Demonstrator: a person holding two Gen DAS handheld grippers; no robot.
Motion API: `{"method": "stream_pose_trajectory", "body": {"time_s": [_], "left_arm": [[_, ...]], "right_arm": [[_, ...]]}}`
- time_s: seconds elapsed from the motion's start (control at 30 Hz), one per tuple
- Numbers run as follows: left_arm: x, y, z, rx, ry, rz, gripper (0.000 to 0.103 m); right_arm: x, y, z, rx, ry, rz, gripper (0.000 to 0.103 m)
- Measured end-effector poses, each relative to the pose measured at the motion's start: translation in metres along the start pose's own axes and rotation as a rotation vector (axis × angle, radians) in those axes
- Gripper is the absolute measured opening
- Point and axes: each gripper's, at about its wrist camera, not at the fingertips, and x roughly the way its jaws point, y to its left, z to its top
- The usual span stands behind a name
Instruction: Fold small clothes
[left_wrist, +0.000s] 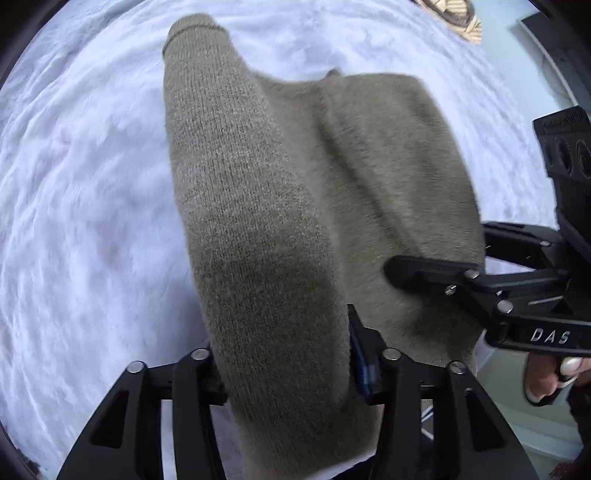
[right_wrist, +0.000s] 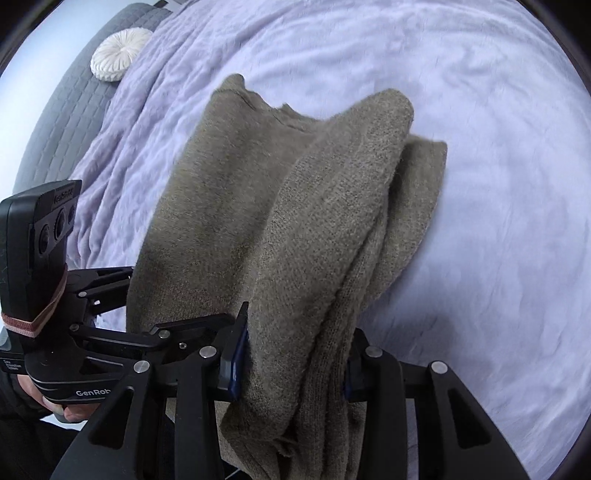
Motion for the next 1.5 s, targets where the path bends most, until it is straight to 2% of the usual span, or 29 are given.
{"method": "stream_pose_trajectory", "body": {"time_s": [0.03,0.1,0.2,0.3,0.37,0.43,0.5,0.53,0.6,0.67,0.8,0.93,1.03,1.1,1.17,1.23,1.27,1.3,1.33,1.37,1.5], "left_arm": [[-0.001,0.003,-0.003,-0.001,0.003,0.023,0.061],[-0.016,0.011,-0.008,-0.025,-0.032,0.042,0.061],[-0.048,0.02,-0.003,-0.057,-0.125,0.053,0.061],[-0.06,0.022,0.018,-0.06,-0.172,0.052,0.061],[-0.045,0.016,0.036,-0.021,-0.144,0.128,0.061],[-0.014,0.01,0.059,0.0,-0.06,0.238,0.061],[0.006,0.019,0.062,-0.03,0.002,0.227,0.063],[0.009,0.021,0.064,-0.045,0.005,0.219,0.072],[0.005,0.021,0.064,-0.041,-0.001,0.233,0.076],[-0.006,0.015,0.06,-0.004,-0.022,0.248,0.076],[-0.027,0.009,0.033,0.062,-0.039,0.265,0.076],[-0.017,0.009,0.002,0.075,-0.003,0.251,0.077],[-0.02,0.002,-0.006,0.106,-0.003,0.26,0.077],[-0.04,-0.008,-0.008,0.155,-0.053,0.256,0.077],[-0.065,-0.018,-0.017,0.199,-0.128,0.237,0.077],[-0.085,-0.02,-0.021,0.212,-0.177,0.24,0.077],[-0.093,-0.018,-0.023,0.208,-0.187,0.244,0.077],[-0.094,-0.024,-0.015,0.207,-0.187,0.248,0.077],[-0.101,-0.027,-0.023,0.208,-0.193,0.256,0.077],[-0.105,-0.028,-0.021,0.216,-0.202,0.256,0.077],[-0.113,-0.03,-0.029,0.254,-0.243,0.278,0.077]], "right_arm": [[0.003,-0.002,-0.004,0.004,0.015,-0.042,0.049],[-0.002,-0.003,-0.008,0.027,0.013,-0.1,0.053],[-0.037,0.01,-0.006,-0.006,-0.103,-0.167,0.053],[-0.055,0.028,0.003,-0.099,-0.172,-0.17,0.055],[-0.047,0.038,0.017,-0.13,-0.151,-0.14,0.055],[-0.027,0.032,0.029,-0.113,-0.092,-0.122,0.055],[0.005,0.028,0.04,-0.081,-0.018,-0.143,0.055],[0.019,0.02,0.042,-0.057,0.026,-0.158,0.055],[0.025,0.02,0.044,-0.035,0.029,-0.168,0.055],[0.014,0.031,0.041,-0.049,0.012,-0.163,0.055],[-0.01,0.064,0.011,-0.145,-0.023,-0.112,0.055],[0.008,0.06,-0.029,-0.076,0.022,-0.144,0.055],[0.018,0.057,-0.038,-0.023,0.017,-0.175,0.055],[0.011,0.068,-0.033,-0.019,0.023,-0.204,0.055],[-0.001,0.085,-0.033,-0.059,-0.012,-0.207,0.055],[-0.021,0.102,-0.035,-0.101,-0.063,-0.25,0.055],[-0.029,0.108,-0.038,-0.108,-0.079,-0.264,0.056],[-0.038,0.114,-0.041,-0.109,-0.096,-0.278,0.06],[-0.045,0.118,-0.044,-0.107,-0.114,-0.303,0.067],[-0.051,0.121,-0.046,-0.106,-0.126,-0.327,0.068],[-0.061,0.132,-0.056,-0.112,-0.121,-0.378,0.069]]}}
